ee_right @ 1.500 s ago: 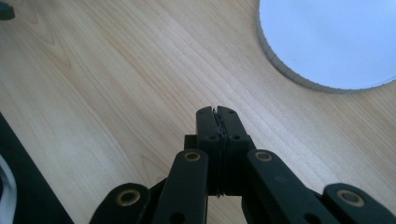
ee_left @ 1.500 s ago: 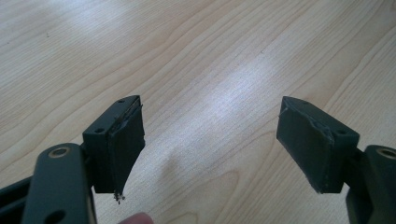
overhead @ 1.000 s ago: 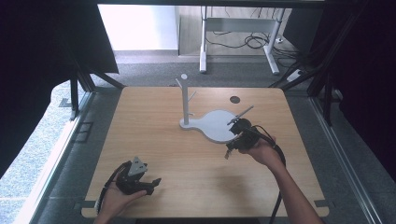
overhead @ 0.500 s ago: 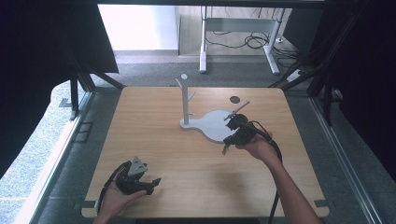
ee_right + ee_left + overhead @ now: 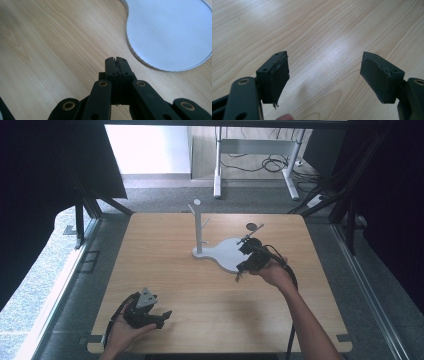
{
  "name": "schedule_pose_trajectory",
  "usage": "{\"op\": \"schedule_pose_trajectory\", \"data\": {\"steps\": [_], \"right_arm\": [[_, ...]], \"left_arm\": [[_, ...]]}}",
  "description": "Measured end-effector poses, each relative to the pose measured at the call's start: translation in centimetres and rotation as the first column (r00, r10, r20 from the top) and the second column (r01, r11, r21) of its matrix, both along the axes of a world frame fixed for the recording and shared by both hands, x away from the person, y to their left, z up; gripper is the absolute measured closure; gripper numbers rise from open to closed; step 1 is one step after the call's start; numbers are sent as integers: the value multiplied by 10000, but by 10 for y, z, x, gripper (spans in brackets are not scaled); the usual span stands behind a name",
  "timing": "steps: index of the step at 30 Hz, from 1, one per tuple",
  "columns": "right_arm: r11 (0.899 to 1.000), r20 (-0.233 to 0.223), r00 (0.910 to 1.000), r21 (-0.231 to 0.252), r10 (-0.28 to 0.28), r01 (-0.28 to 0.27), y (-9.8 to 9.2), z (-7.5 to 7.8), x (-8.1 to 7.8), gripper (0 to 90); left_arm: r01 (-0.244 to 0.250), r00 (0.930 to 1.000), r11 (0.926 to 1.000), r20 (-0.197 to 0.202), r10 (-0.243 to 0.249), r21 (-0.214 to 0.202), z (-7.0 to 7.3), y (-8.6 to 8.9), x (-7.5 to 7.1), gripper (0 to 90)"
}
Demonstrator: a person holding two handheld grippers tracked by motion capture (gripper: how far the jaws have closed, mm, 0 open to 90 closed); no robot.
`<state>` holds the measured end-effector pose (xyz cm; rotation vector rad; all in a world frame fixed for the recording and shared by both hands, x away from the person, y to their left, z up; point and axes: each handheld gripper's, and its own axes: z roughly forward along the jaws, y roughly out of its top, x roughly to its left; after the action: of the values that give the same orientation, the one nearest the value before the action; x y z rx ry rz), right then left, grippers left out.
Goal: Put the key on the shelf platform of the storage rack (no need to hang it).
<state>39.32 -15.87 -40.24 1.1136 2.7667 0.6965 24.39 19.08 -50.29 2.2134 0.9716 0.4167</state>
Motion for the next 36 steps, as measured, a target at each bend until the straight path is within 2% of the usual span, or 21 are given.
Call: {"op": "schedule_pose_trajectory", "data": {"steps": [6, 36], "right_arm": [[9998, 77, 9998, 59, -173, 172, 0, 2, 8, 898], [9958, -218, 9956, 120, -908, 910, -1, -2, 45, 898]], "left_arm": [[8, 10000, 10000, 4, -8, 26, 0, 0, 0, 234], [4, 10000, 10000, -10, -4, 4, 0, 1, 0, 233]]}}
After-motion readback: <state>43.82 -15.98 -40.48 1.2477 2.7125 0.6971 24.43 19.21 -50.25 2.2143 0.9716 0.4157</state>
